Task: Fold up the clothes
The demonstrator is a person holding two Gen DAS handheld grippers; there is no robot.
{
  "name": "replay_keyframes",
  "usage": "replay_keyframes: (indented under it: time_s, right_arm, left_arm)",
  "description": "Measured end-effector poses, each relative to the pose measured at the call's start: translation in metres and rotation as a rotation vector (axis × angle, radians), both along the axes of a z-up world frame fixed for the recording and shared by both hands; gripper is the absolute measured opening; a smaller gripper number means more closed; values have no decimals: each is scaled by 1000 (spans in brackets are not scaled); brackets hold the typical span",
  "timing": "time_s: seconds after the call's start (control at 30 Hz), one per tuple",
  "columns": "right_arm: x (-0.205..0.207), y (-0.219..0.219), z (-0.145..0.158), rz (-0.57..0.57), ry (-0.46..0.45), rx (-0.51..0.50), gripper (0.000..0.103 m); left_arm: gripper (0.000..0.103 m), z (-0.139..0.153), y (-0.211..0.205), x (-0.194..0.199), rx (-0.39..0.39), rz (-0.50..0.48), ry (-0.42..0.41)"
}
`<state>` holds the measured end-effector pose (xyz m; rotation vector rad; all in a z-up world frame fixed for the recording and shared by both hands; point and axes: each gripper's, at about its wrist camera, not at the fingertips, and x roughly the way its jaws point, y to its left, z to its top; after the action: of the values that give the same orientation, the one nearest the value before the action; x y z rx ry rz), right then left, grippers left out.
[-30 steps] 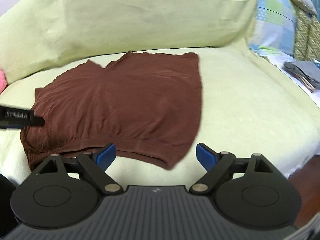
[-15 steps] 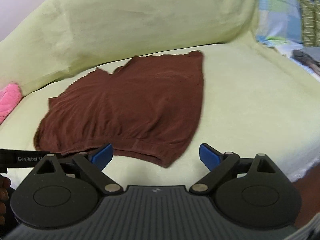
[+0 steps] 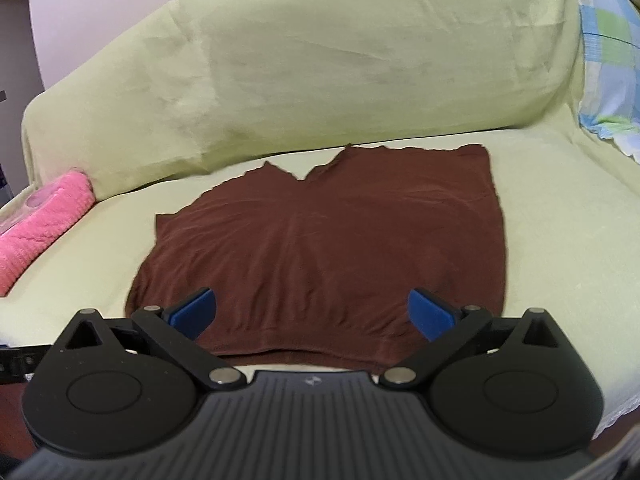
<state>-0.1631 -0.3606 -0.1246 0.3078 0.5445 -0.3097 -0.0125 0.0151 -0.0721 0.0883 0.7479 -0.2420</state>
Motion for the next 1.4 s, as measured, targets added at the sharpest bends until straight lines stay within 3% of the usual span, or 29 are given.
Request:
replay_keyframes:
  time_s: [0.13,0.23,0.37,0.6,0.93,1.4]
  right_arm:
    - [-9,19,14,-42,18,-103,101]
    - [-33,27,31,-38,-31,-154,101]
    - [-66,33,56,-64,-76,-148,101]
    - [-105,46,84,-128,-62,-144,101]
    - [-128,52,80,-202,-2,-78,101]
    - [-127,55,60,-96,33,-34,101]
  left_arm:
    - [86,5,14,-2,-45,-1,-6]
    - [86,12,11,-4,-80,-56,-22]
    - [86,19,-2,-14,-115,-146,-19]
    - [86,21,-20,-31,-165,-239,29]
    - [86,24,-42,-51,-124,-319,54]
    - [86,34,-13,-85,-55,-223,-35]
